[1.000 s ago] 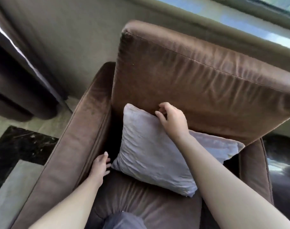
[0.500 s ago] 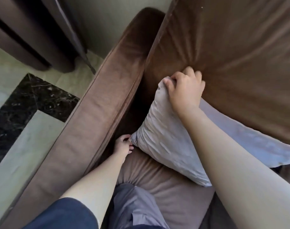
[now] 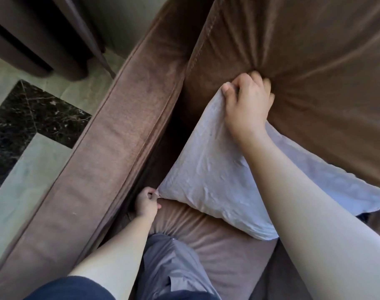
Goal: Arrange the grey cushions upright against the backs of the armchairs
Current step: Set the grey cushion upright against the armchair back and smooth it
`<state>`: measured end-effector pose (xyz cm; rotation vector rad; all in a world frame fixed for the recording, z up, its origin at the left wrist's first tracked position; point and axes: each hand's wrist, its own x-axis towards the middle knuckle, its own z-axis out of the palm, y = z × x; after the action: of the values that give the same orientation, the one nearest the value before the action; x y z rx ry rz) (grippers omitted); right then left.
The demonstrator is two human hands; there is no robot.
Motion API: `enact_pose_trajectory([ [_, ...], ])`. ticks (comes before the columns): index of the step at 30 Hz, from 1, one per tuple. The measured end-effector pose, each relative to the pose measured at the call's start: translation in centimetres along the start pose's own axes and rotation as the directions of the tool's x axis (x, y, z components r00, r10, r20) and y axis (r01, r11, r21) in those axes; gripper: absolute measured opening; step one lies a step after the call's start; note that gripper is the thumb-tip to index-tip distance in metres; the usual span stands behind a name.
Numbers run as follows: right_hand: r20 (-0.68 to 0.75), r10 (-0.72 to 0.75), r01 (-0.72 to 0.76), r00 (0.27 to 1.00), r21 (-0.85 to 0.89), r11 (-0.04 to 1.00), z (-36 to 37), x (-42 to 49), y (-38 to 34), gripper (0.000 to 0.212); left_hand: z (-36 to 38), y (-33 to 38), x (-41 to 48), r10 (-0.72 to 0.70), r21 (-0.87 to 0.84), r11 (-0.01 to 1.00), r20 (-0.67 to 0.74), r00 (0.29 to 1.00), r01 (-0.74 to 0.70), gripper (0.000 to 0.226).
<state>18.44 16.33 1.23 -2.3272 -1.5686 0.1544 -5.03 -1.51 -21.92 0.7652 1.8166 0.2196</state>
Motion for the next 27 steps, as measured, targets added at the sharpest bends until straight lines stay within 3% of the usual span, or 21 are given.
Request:
enact_pose_trajectory([
  [4, 0.008, 0.011, -0.012, 1.0, 0.052, 0.999, 0.0, 0.1, 0.0, 0.018, -0.2, -1.2, -0.6, -0.029, 0.02, 0.999, -0.003, 1.0, 0.029, 0.009],
  [10, 0.018, -0.003, 0.001, 1.0, 0.091, 0.996, 0.1, 0.3, 0.5, 0.019, 0.0, -2.1, 1.6, -0.09, 0.12, 0.989, 0.015, 0.996, 0.088, 0.029],
  [17, -0.006, 0.003, -0.002, 1.0, 0.089, 0.996, 0.2, 0.1, 0.5, 0.019, 0.2, -0.5, 0.9, -0.146, -0.015, 0.989, -0.017, 0.989, 0.145, 0.032],
  [22, 0.029, -0.025, 0.022, 0.999, 0.099, 0.995, -0.6, -0.5, 0.4, 0.022, -0.7, 2.7, -0.1, -0.064, -0.077, 0.995, 0.03, 0.997, 0.066, 0.005],
  [24, 0.041, -0.064, 0.061, 0.997, 0.072, 0.996, -1.1, -1.2, 0.4, 0.02, -1.2, 4.9, -0.6, -0.019, -0.088, 0.996, 0.069, 0.997, 0.025, 0.018],
  [27, 0.094, -0.141, 0.132, 0.986, 0.089, 0.987, -2.1, -2.5, 1.3, 0.024, -2.2, 9.6, -2.9, 0.12, -0.134, 0.986, 0.168, 0.978, -0.098, 0.015],
])
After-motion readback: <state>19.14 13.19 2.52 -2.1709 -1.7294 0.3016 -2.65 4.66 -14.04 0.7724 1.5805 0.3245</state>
